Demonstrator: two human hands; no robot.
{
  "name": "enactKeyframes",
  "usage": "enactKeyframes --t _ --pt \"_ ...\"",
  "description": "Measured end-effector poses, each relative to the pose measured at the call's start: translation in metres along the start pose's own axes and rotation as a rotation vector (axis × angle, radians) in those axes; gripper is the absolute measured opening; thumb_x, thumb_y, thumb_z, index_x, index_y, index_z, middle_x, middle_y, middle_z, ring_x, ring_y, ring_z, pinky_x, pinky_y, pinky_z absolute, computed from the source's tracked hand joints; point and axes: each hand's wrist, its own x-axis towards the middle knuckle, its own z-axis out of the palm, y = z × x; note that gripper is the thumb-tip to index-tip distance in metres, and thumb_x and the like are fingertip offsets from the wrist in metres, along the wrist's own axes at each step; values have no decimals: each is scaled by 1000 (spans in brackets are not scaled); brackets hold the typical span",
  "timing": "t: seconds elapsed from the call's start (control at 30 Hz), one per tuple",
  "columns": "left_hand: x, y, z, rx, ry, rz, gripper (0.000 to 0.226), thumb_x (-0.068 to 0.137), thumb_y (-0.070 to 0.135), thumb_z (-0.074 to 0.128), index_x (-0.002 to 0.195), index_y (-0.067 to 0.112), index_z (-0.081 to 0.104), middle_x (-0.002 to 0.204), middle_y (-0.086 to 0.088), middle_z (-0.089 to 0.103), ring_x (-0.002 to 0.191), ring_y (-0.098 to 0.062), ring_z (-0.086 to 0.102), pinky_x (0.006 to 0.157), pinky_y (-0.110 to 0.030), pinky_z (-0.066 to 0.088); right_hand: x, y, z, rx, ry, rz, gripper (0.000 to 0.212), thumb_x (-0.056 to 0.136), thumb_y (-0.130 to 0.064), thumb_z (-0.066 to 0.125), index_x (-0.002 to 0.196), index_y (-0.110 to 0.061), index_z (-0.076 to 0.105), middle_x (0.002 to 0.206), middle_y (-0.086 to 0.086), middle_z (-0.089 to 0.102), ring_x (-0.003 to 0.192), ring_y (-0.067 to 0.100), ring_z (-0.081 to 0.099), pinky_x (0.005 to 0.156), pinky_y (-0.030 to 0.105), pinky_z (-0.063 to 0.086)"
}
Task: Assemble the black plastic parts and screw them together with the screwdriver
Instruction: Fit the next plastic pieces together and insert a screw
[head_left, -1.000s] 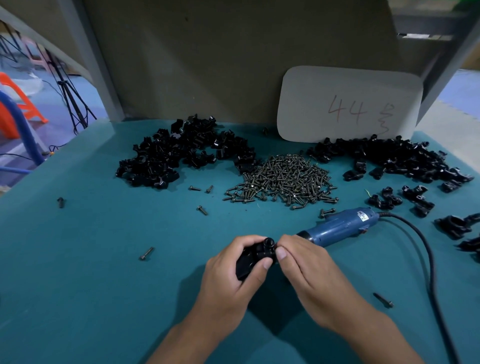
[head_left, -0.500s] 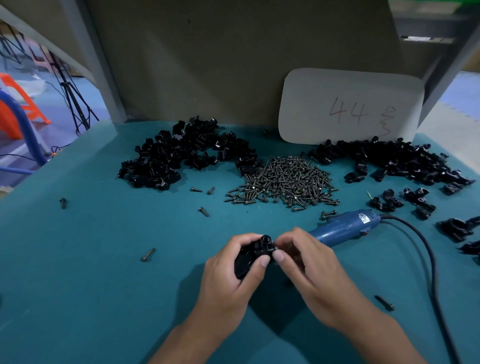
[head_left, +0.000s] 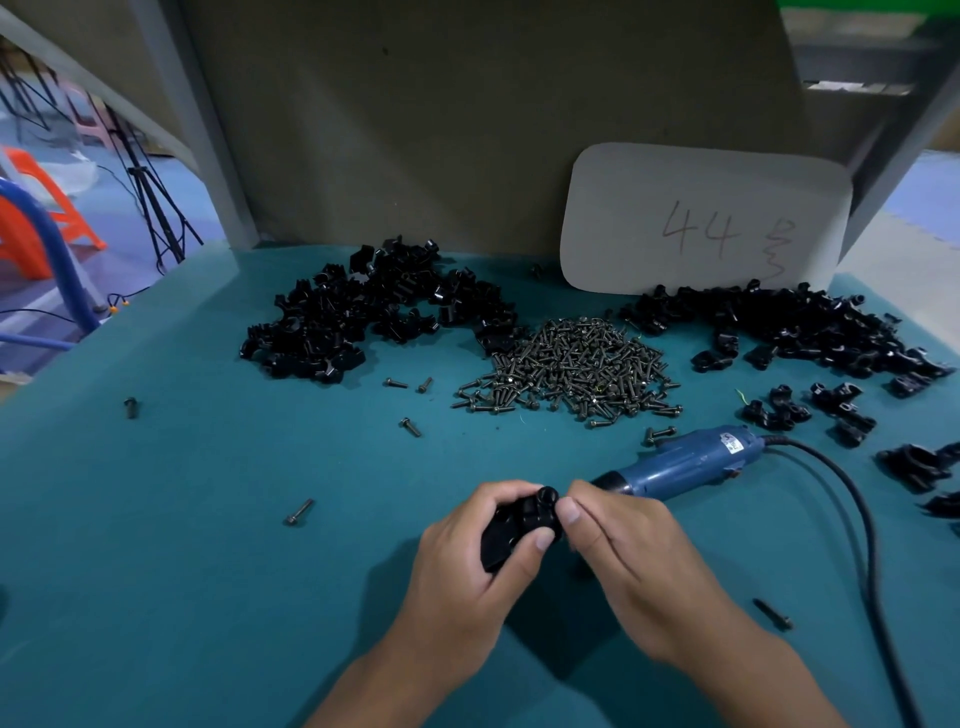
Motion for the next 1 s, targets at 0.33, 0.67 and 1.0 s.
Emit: enactKeyframes --t 0.33,0.67,1.0 --pt "0 -2 -1 -39 20 -50 29 89 53 60 113 38 63 105 22 72 98 -2 69 80 -15 50 -1 0 -3 29 -42 -13 35 103 -59 27 80 -35 39 72 -9 48 68 17 50 58 38 40" --pt "3 -1 -3 -222 47 -66 28 91 44 66 117 41 61 118 13 71 111 -10 68 89 -19 52 2 1 3 175 31 -18 22 100 -53 50 120 -45 52 112 -20 53 104 10 58 85 13 41" --pt "3 1 -1 -252 55 -66 30 88 47 67 118 44 60 116 10 68 112 -17 66 91 -20 50 5 3 6 204 51 7 14 98 -58 47 109 -51 52 107 -24 55 100 6 58 79 12 42"
